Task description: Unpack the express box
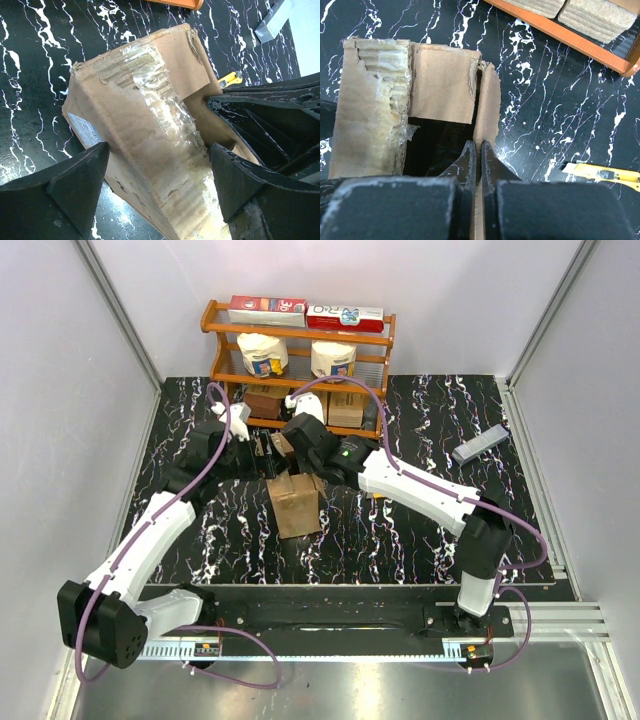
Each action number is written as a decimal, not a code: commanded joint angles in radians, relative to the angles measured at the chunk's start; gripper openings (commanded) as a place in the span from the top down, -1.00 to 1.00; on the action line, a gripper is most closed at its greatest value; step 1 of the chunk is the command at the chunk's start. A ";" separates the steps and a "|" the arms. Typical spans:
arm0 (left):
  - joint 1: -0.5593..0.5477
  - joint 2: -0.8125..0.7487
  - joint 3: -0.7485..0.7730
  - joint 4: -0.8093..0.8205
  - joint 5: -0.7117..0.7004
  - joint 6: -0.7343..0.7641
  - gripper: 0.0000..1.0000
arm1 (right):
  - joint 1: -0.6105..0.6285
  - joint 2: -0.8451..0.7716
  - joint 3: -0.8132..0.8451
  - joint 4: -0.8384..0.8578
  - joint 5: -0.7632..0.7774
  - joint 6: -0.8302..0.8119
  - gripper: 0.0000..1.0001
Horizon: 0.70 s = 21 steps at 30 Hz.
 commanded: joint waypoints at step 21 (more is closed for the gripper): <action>-0.166 0.164 0.282 -0.214 -0.407 0.026 -0.82 | 0.009 0.049 -0.015 -0.062 -0.010 0.058 1.00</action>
